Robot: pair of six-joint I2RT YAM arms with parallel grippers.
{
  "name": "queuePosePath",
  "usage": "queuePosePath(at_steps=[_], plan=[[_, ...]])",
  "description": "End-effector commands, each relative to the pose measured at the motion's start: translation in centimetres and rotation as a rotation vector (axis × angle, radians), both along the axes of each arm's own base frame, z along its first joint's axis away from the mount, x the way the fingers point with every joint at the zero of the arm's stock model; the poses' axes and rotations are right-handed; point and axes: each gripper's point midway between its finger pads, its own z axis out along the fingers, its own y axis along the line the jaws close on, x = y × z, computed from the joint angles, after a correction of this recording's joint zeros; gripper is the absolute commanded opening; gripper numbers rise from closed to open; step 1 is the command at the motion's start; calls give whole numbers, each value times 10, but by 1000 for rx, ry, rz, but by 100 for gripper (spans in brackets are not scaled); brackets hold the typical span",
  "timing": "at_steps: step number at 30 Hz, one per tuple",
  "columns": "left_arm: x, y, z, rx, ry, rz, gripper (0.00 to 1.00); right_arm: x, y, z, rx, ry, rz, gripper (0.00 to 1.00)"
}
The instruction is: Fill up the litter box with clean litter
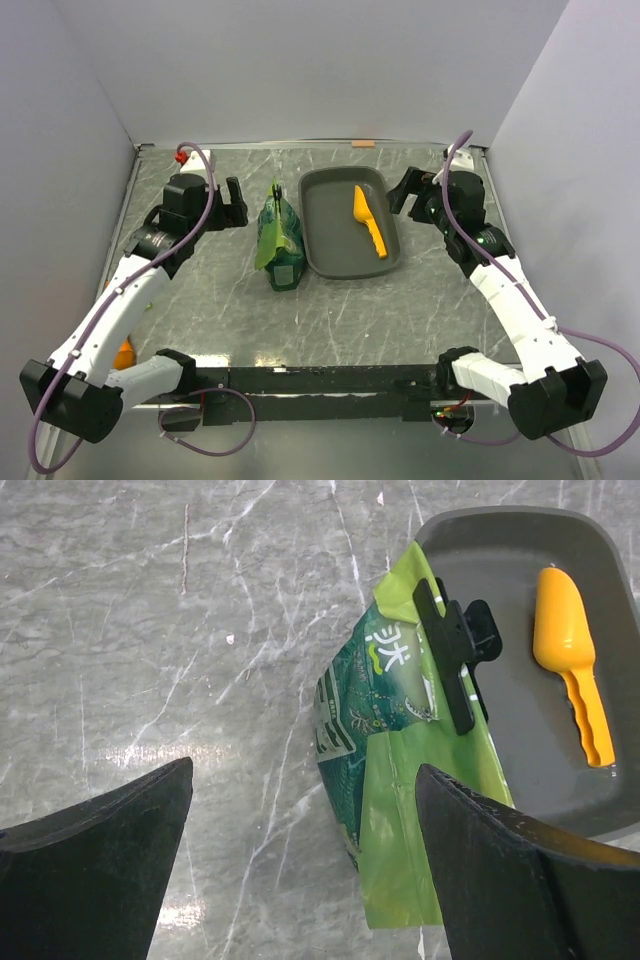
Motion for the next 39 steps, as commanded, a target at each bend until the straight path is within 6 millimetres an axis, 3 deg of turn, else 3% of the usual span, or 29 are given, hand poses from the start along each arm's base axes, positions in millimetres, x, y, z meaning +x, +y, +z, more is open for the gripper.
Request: queuePosePath(at_steps=[1, 10, 20, 27, 31, 39], plan=[[-6, -7, 27, -24, -61, -56, 97, 4, 2, 18, 40, -38, 5, 100], [-17, -22, 38, -74, -64, -148, 97, -1, 9, 8, 65, -33, 97, 99], [-31, -72, 25, -147, 21, -332, 97, -4, 26, -6, 93, -5, 186, 100], [-18, -95, 10, -122, 66, -313, 97, -4, 37, -19, 103, 37, 226, 99], [-3, -98, -13, -81, 142, -242, 99, -7, 39, -24, 104, 44, 230, 99], [12, -117, -28, -44, 191, -215, 96, -11, 41, -38, 106, 67, 240, 99]])
